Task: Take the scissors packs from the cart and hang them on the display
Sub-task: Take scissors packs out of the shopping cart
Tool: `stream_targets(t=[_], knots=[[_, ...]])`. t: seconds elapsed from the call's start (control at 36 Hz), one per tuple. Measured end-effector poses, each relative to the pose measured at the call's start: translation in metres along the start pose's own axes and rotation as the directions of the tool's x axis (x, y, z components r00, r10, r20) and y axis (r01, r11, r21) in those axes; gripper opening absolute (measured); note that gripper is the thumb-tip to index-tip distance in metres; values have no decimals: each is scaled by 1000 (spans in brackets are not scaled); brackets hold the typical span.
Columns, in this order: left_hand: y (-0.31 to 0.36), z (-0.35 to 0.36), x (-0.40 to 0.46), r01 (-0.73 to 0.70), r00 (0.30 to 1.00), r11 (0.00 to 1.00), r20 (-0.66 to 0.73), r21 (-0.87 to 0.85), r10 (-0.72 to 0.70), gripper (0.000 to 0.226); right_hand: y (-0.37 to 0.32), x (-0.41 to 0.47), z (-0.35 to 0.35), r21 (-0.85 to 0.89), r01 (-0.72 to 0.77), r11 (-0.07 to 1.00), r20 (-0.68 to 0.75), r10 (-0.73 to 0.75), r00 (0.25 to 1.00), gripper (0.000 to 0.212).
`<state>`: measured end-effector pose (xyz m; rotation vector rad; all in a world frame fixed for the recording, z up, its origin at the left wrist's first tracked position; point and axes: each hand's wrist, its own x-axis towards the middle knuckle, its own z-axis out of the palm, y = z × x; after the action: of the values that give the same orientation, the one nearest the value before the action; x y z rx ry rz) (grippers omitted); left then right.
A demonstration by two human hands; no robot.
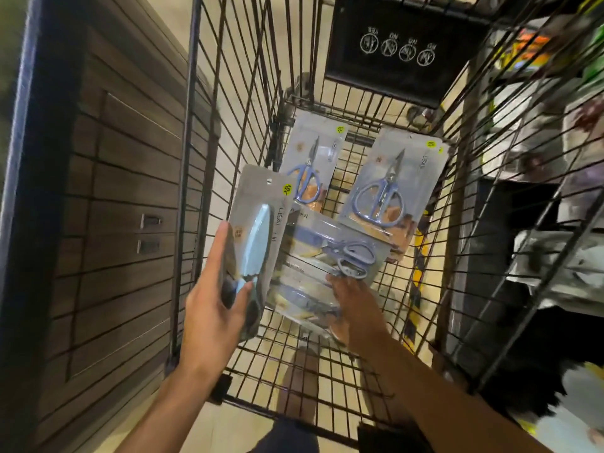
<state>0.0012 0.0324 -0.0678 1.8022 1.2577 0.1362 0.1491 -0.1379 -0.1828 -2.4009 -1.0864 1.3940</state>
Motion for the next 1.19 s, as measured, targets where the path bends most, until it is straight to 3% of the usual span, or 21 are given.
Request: stream_targets(t=[0.14, 0.28, 0.47, 0.58, 0.69, 0.75, 0.81, 0.92, 1.11, 1.19], knots=[[-4, 1, -1, 23, 1000, 1000, 19, -9, -23, 98, 1, -7, 12, 31, 67, 997, 28, -68, 997, 62], [-6, 1, -2, 28, 999, 999, 21, -22, -27, 100, 1, -11, 13, 24, 22, 999, 91, -24, 996, 52], [3, -11, -6, -23, 1000, 999, 5, -36, 23, 99, -6, -21, -13, 10, 104, 995, 155, -104, 982, 80], [24, -21, -10, -75, 997, 997, 3, -12, 75, 99, -5, -40, -28, 70, 44, 997, 48, -47, 998, 85], [55, -39, -15, -122, 993, 992, -6, 20, 122, 98, -15, -65, -60, 306, 76, 949, -133, -36, 990, 75], [73, -51, -19, -158, 988, 987, 5, 36, 157, 97, -23, -76, -79, 371, 70, 926, -180, -2, 984, 83], [98, -66, -23, -190, 982, 981, 9, 38, 190, 97, -40, -95, -104, 463, 43, 885, -203, 59, 977, 91], [147, -92, -33, -262, 965, 964, -24, -56, 261, 96, -74, -148, -151, 642, 141, 754, -303, 80, 950, 87], [207, -132, -52, -352, 924, 910, 72, -219, 375, 100, -99, -239, -195, 768, 308, 561, -496, 217, 841, 92], [219, -143, -62, -362, 908, 900, 125, -243, 399, 102, -108, -284, -203, 728, 380, 571, -589, 236, 773, 94]])
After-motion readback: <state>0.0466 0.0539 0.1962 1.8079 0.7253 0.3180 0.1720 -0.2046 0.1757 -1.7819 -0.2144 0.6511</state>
